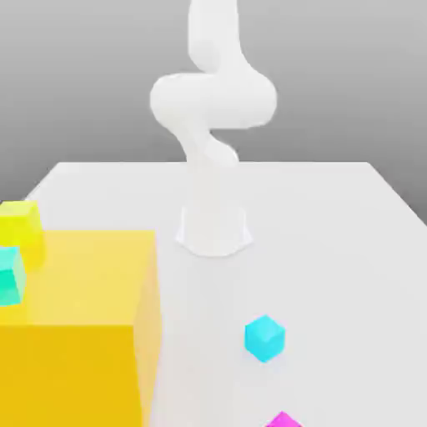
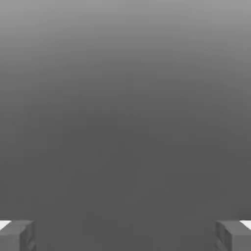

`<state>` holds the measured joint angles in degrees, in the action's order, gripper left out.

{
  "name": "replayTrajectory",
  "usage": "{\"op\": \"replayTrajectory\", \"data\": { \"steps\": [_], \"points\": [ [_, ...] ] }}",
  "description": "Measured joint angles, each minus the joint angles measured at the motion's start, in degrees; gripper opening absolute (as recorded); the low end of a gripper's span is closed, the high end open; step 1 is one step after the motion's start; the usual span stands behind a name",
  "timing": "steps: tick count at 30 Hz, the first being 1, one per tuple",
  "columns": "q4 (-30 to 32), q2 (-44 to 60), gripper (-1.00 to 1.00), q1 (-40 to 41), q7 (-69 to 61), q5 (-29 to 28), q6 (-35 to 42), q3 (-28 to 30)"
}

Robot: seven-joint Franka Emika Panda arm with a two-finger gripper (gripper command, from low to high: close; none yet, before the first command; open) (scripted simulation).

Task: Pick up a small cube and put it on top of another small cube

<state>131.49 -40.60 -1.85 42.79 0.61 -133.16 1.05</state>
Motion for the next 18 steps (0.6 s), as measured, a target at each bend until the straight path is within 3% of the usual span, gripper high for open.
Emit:
{"op": "replayTrajectory", "data": {
  "steps": [18],
  "points": [
    [-2.12, 37.76, 0.00, -8.55, -22.87, 5.64, -9.95, 2.87]
  ]
}}
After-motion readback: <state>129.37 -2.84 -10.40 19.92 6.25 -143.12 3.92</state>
